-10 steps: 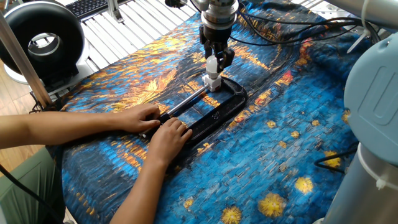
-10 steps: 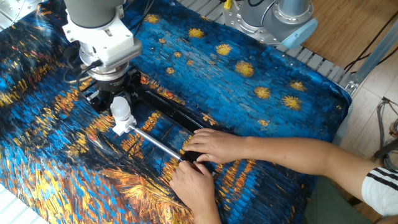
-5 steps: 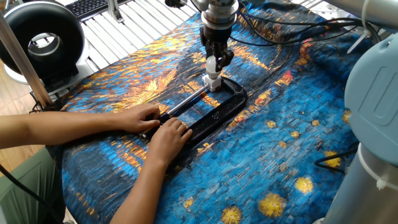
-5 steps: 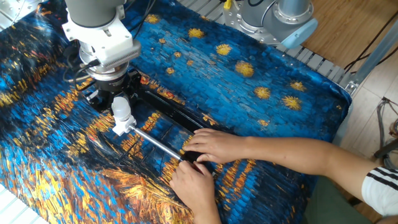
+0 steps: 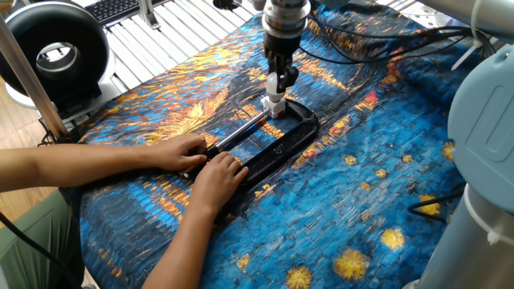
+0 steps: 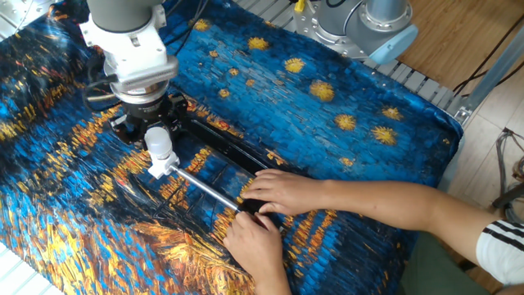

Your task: Install the light bulb by rotating it

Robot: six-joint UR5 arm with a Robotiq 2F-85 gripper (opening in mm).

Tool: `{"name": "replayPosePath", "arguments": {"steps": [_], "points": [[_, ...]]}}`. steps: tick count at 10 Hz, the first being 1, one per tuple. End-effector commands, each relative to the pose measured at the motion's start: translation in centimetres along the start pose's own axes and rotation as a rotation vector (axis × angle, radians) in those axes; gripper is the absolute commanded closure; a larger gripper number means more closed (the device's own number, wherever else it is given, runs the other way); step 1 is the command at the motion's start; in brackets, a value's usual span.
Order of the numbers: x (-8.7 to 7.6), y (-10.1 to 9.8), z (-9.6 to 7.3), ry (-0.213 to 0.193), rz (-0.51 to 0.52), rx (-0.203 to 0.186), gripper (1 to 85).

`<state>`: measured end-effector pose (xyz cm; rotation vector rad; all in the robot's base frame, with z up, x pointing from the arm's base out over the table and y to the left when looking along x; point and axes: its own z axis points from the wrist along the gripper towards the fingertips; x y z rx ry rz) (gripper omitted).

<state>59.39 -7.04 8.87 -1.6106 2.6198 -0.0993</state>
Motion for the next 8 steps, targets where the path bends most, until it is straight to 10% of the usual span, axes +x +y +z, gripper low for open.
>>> {"name": "replayPosePath", "arguments": {"steps": [1, 8], "points": [[0.01, -0.33, -0.28, -0.026, 0.214, -0.005, 58.7], [0.08, -1.05, 0.28, -0.047, 0.545, -0.007, 63.7]]}}
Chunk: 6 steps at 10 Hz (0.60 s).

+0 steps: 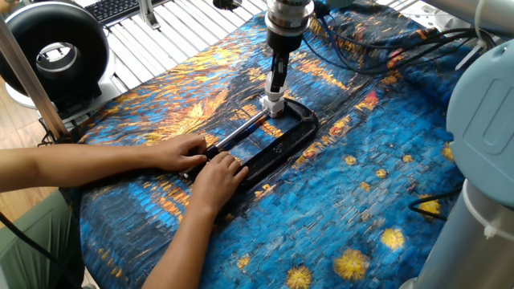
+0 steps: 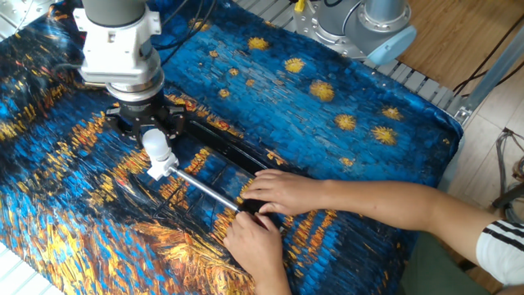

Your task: Install the light bulb by rotating it

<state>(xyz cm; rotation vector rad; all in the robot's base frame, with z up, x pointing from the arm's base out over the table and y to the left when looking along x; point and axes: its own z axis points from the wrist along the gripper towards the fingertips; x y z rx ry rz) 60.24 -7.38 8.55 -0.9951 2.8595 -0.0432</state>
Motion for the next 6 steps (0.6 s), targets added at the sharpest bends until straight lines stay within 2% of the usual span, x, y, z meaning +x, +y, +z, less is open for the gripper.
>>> {"name": "replayPosePath", "arguments": {"steps": [1, 3, 5, 6], "points": [[0.2, -0.2, -0.5, 0.007, 0.145, -0.014, 64.7], [0.3, -0.5, -1.1, 0.012, 0.195, -0.021, 65.3], [0.8, 0.0, -0.9, 0.025, 0.187, -0.037, 39.0], [1.3, 0.5, -0.8, 0.049, 0.192, -0.05, 29.7]]}}
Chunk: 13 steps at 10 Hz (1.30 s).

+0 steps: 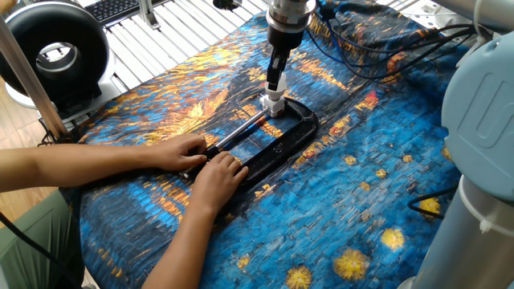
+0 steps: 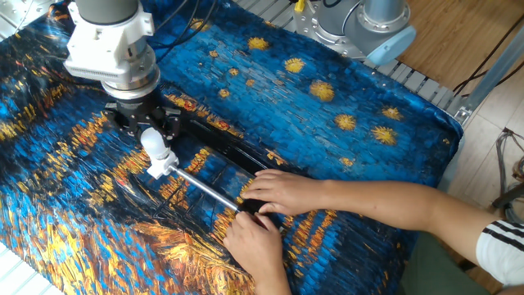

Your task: Install the light bulb by rotating it

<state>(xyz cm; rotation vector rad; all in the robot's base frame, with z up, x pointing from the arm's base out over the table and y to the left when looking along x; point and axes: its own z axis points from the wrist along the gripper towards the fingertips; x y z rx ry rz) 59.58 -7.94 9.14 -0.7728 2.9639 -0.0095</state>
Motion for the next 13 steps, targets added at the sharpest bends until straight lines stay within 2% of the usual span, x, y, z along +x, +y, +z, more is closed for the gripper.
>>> {"name": "replayPosePath", "arguments": {"steps": [1, 3, 5, 6, 7, 8, 9, 13], "points": [[0.8, 0.8, -0.1, 0.034, 0.032, -0.032, 23.3], [0.8, 1.7, 0.0, 0.037, 0.025, -0.053, 14.3], [1.4, 2.2, -0.1, 0.061, 0.002, -0.076, 4.3], [1.9, 2.5, -0.2, 0.079, -0.014, -0.096, 4.7], [2.6, 2.4, -0.4, 0.1, -0.074, -0.095, 5.3], [3.0, 1.8, -0.6, 0.118, -0.158, -0.07, 8.0], [3.1, 0.5, -0.7, 0.13, -0.285, -0.022, 9.3], [1.8, 2.3, -0.9, 0.089, -0.534, -0.065, 9.7]]}}
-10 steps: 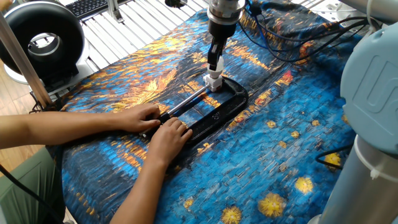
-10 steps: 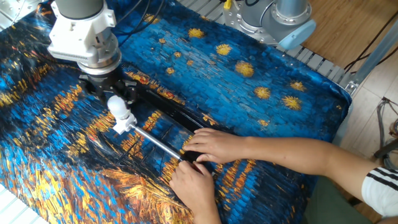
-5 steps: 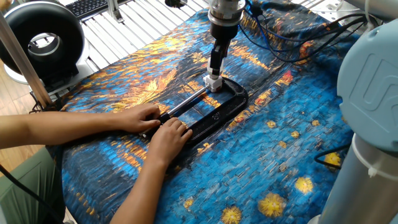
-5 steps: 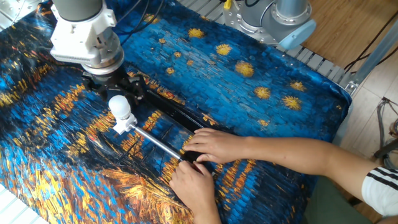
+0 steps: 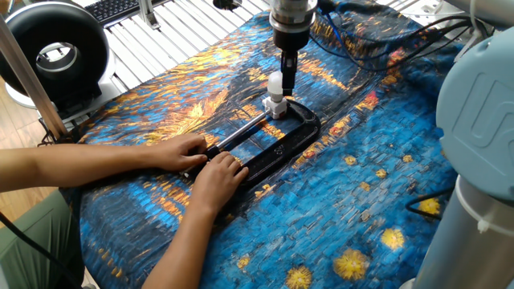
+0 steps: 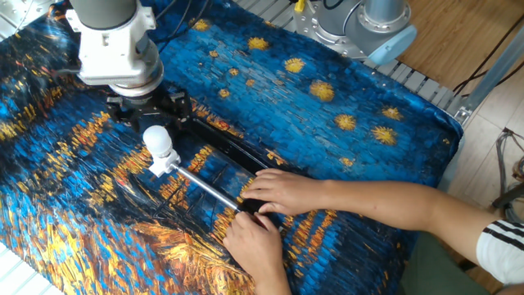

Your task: Install the light bulb by rotating it

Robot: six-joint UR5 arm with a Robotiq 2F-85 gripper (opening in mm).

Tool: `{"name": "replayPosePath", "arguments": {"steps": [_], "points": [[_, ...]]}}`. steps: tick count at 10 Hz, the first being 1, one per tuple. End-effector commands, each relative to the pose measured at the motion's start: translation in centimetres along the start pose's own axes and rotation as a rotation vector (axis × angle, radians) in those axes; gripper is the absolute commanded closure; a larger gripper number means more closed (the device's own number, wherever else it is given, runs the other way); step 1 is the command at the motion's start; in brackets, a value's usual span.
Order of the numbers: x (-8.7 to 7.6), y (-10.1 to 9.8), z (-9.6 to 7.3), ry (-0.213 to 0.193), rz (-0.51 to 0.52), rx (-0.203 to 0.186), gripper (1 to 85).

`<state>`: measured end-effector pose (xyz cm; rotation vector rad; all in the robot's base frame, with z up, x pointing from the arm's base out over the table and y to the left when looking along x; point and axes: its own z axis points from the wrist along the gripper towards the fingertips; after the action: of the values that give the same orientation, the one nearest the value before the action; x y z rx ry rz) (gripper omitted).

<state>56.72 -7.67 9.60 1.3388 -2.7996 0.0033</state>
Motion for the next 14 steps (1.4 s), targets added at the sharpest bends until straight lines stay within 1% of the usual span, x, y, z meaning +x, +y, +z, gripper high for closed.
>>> {"name": "replayPosePath", "arguments": {"steps": [1, 2, 3, 6, 8, 10, 11, 14], "points": [[-0.8, 0.0, -0.2, -0.009, -0.24, 0.019, 10.0], [-0.9, -0.8, -0.1, 0.001, -0.306, 0.053, 10.7], [-1.2, -1.1, -0.1, -0.005, -0.345, 0.07, 12.0], [-1.8, -1.4, 0.1, -0.016, -0.415, 0.086, 15.3], [-2.1, -1.5, 0.1, -0.021, -0.429, 0.096, 17.7], [-2.3, -1.6, 0.1, -0.025, -0.422, 0.103, 24.0], [-2.4, -1.7, 0.1, -0.028, -0.419, 0.109, 30.0], [-2.5, -1.6, 0.0, -0.034, -0.388, 0.12, 40.3]]}}
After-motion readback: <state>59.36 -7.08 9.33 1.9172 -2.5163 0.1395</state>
